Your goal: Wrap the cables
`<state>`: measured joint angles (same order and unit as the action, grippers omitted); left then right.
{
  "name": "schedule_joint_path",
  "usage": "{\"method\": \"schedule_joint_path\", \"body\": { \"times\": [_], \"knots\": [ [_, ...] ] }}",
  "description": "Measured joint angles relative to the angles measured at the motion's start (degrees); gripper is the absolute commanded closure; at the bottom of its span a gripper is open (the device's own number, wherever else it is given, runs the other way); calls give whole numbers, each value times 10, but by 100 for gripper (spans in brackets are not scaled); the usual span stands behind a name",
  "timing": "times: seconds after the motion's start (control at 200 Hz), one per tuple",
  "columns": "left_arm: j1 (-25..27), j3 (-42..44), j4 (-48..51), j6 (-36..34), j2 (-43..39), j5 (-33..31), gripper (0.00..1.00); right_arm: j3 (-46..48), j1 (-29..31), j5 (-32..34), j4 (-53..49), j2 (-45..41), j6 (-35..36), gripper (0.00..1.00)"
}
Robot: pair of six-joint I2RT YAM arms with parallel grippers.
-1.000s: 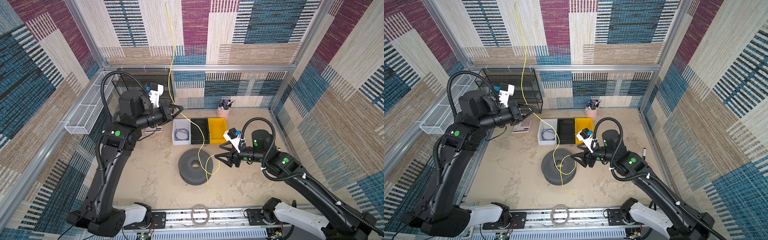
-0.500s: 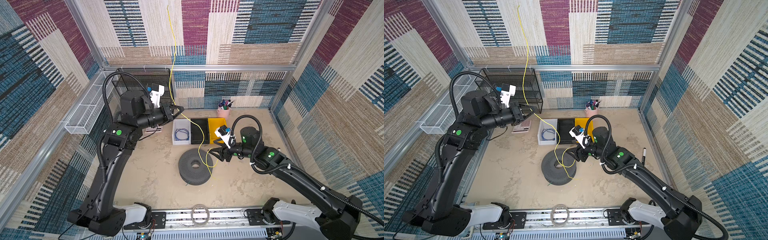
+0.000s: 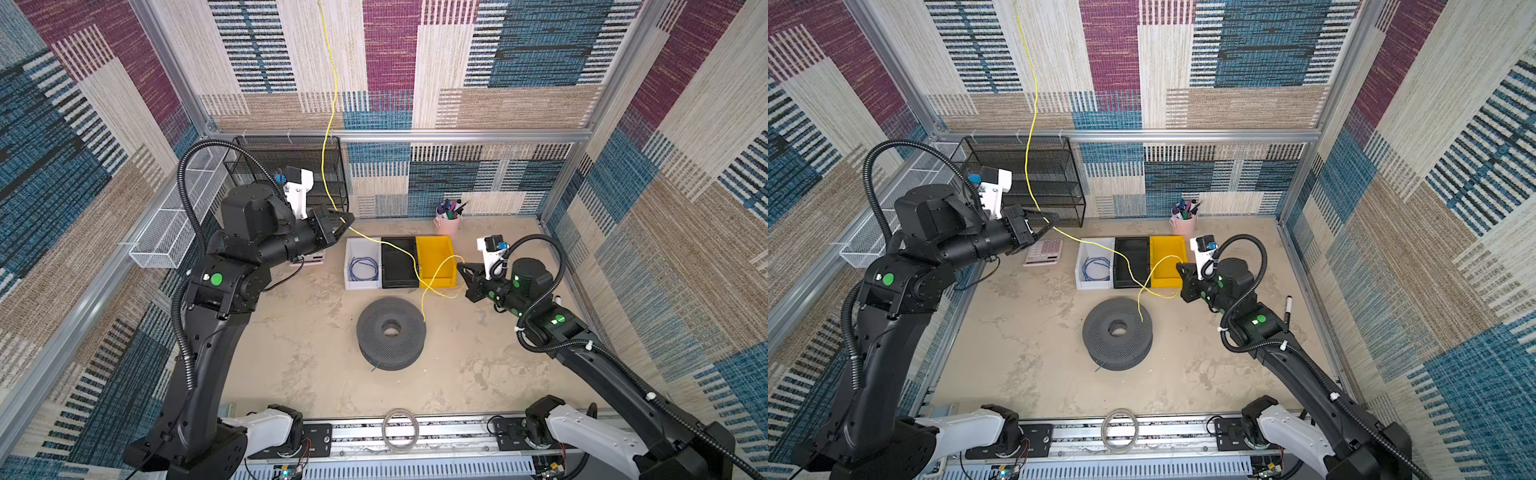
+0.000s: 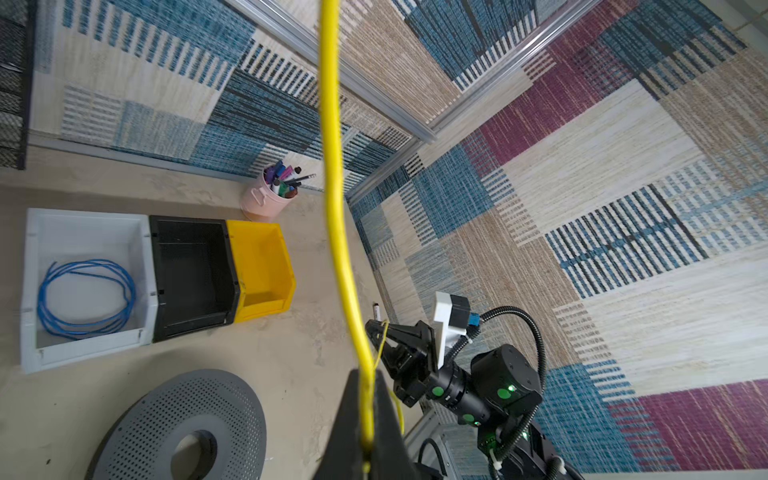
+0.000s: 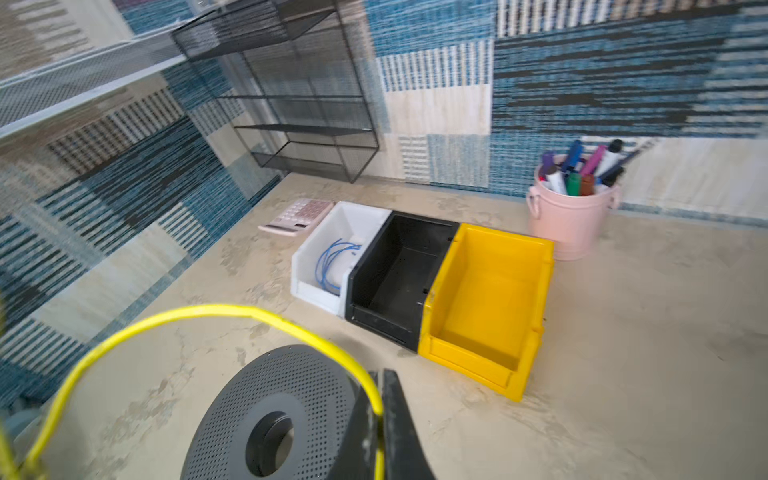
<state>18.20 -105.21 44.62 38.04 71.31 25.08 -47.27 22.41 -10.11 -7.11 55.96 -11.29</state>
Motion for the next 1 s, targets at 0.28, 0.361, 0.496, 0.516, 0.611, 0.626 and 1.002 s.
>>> {"method": "schedule_joint_path", "body": {
  "times": [0.28,0.361,0.496,0.516,0.611,0.626,1.002],
  "knots": [
    [4,45,41,-11,-50,-57,100,126,-221,-227,144,-33,-186,100],
    [5,57,54,-14,-65,-62,100,169,-257,-313,213,-25,-254,100],
    [5,80,59,-20,-84,-74,100,201,-278,-392,278,-12,-331,98],
    [5,83,57,-20,-86,-75,100,200,-279,-397,280,-12,-334,96],
    [5,88,46,-22,-85,-80,100,179,-283,-407,269,-13,-332,72],
    [5,88,42,-22,-84,-84,100,174,-285,-405,261,-15,-327,67],
    [7,115,-35,10,-68,-113,100,53,-285,-381,16,-52,-163,34]
  ]
}}
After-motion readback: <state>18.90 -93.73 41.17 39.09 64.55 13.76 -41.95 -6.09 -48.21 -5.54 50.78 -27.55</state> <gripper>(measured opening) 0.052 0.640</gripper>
